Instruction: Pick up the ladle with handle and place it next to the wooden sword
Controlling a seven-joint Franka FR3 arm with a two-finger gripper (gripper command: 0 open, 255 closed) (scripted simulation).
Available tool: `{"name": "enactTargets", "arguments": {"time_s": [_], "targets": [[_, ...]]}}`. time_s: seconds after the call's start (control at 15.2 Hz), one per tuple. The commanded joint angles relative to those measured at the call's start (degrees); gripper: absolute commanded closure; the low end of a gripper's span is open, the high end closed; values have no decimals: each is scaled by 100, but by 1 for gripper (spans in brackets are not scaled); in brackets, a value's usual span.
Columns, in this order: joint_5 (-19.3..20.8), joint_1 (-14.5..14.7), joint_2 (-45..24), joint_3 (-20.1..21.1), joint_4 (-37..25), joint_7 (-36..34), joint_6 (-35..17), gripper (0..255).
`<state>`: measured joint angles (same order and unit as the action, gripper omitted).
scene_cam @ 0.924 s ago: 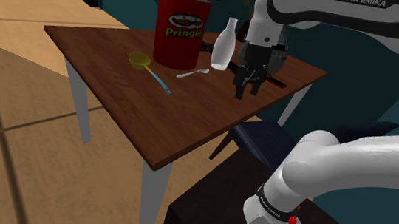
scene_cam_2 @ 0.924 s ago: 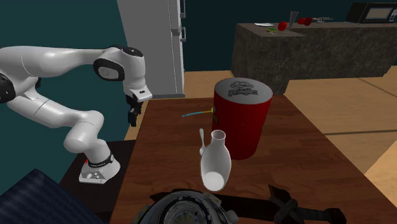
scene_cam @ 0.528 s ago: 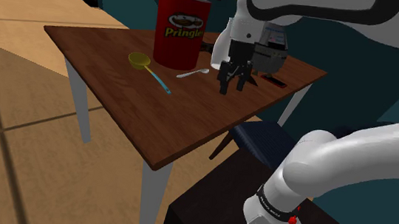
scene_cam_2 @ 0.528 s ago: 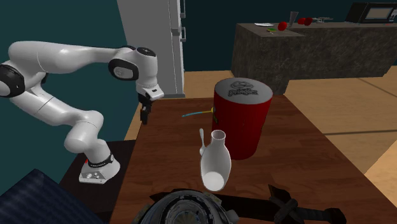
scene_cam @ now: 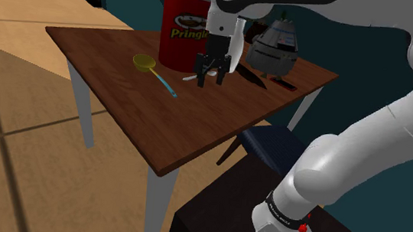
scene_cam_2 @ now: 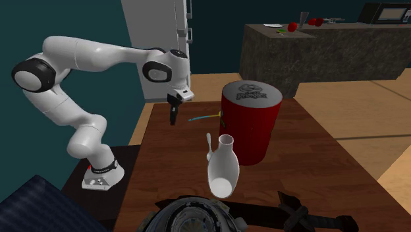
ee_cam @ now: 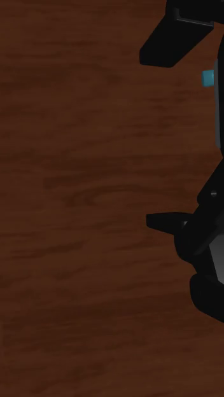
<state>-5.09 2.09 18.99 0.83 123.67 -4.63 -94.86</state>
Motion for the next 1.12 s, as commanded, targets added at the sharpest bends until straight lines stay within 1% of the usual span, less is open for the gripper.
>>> {"name": "enactTargets", "arguments": {"time_s": [0.0, 0.4, 0.79, 0.86, 1.06], "targets": [[-37, 40, -417, 52, -333, -49, -106, 0], [-85, 145, -1723, 175, -1625, -188, -186, 0], [-65, 257, -3098, 276, -3260, -344, 6, 0], [-61, 268, -3217, 283, -3414, -357, 36, 0], [-67, 279, -3182, 288, -3139, -350, -205, 0]]}}
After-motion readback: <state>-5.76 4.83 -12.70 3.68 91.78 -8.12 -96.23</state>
